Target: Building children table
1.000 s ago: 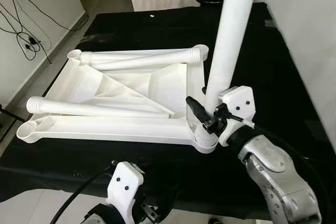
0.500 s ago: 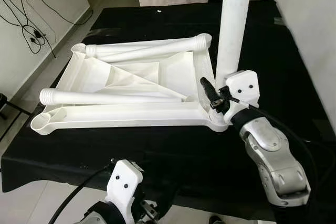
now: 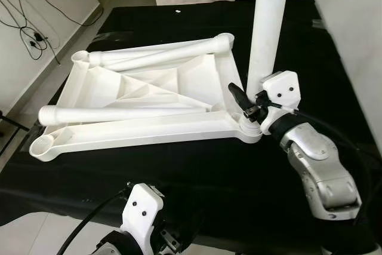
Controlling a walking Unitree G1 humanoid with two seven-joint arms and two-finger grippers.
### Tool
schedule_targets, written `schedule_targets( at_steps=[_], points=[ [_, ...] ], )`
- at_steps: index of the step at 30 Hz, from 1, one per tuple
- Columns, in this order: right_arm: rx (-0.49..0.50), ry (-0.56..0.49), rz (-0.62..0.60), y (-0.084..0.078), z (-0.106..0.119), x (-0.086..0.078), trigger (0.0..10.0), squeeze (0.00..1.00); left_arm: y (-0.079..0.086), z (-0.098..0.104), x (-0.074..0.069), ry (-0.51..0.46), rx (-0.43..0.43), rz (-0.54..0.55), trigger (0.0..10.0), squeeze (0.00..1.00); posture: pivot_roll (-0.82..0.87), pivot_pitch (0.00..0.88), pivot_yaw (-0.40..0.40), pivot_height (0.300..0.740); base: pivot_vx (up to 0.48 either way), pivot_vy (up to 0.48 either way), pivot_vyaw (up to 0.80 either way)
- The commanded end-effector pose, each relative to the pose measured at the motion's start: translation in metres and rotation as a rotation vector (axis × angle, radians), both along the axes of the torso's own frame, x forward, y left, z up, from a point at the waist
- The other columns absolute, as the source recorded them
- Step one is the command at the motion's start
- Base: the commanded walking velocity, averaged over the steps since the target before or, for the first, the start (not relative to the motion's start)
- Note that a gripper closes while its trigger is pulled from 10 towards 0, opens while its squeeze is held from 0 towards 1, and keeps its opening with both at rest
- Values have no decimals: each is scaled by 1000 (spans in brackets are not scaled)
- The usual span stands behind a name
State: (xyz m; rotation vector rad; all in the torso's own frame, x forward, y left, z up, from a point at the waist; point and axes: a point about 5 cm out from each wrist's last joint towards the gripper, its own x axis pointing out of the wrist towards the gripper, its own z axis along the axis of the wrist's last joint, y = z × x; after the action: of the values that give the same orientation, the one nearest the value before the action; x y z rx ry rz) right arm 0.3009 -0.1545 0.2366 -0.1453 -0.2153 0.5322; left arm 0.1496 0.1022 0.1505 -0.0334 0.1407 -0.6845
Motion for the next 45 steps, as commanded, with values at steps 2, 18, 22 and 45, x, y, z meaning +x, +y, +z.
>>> schedule_targets(
  at_steps=[2,18,22,45],
  points=[
    [12,189,122,6,-27,4,10000,0,1,-4,-3,15,25,-3,10000,0,41,217,84,740,0,0,0],
    [-212,101,746,34,-2,-7,10000,0,0,1,-9,21,17,-2,10000,0,68,259,82,740,0,0,0],
    [-190,130,825,37,-5,-2,10000,0,1,2,-11,25,16,-3,10000,0,72,267,83,740,0,0,0],
    [-305,245,461,39,-29,24,10000,0,-1,3,-15,42,8,1,10000,0,67,298,76,740,0,0,0]
  ],
)
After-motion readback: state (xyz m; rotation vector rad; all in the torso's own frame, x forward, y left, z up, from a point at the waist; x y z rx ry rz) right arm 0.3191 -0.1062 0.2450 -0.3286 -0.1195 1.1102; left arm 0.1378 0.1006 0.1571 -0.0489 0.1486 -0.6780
